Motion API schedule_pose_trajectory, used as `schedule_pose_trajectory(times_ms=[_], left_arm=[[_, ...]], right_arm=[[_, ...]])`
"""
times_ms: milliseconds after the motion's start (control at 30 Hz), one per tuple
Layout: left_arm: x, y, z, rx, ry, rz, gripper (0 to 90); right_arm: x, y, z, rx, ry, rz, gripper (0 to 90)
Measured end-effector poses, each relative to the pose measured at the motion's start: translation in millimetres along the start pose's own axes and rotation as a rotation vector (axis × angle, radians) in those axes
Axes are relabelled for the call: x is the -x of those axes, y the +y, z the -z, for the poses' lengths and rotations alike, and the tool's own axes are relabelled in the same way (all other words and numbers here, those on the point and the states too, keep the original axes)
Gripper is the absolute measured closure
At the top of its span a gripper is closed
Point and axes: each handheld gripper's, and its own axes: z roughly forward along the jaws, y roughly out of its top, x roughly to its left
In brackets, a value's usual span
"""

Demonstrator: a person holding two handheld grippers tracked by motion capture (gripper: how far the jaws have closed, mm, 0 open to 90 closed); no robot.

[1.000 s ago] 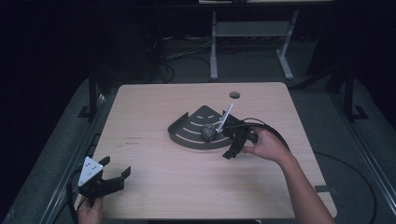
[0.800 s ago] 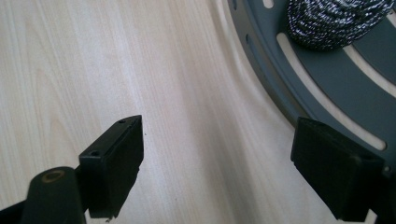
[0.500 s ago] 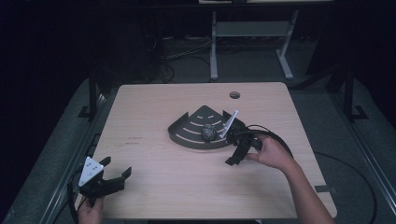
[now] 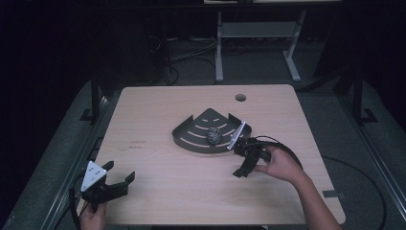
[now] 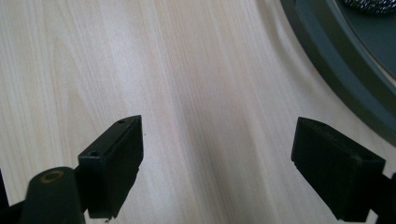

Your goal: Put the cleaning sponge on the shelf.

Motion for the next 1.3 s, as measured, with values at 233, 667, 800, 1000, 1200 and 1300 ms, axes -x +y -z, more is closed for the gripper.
schedule_pose_trajectory(times_ms=[233, 667, 800, 1000, 1200, 1300], left_arm=[[0.9, 0.0, -1.2, -0.002, -0.003, -0.002, 13.3], [0.8, -0.3, -1.5, -0.007, -0.004, -0.006, 13.2], [1.3, -0.5, -2.2, -0.009, -0.006, -0.005, 13.3], [1.7, -0.5, -2.8, -0.012, -0.007, -0.007, 13.3], [2.3, -0.4, -3.1, -0.013, -0.008, -0.010, 13.3], [2.4, -0.4, -3.3, -0.012, -0.009, -0.010, 13.2]], right_arm=[[-4.5, -9.1, -2.9, -0.003, -0.005, -0.011, 15.7], [-11.9, -27.4, -5.9, -0.003, 0.001, -0.029, 15.7], [-15.3, -34.0, -4.9, 0.005, -0.005, -0.036, 15.6], [-19.2, -44.6, -6.4, 0.005, -0.001, -0.052, 15.3], [-24.1, -56.3, -6.3, 0.036, -0.003, -0.064, 15.4], [-27.1, -61.8, -5.8, 0.048, -0.009, -0.067, 15.4]])
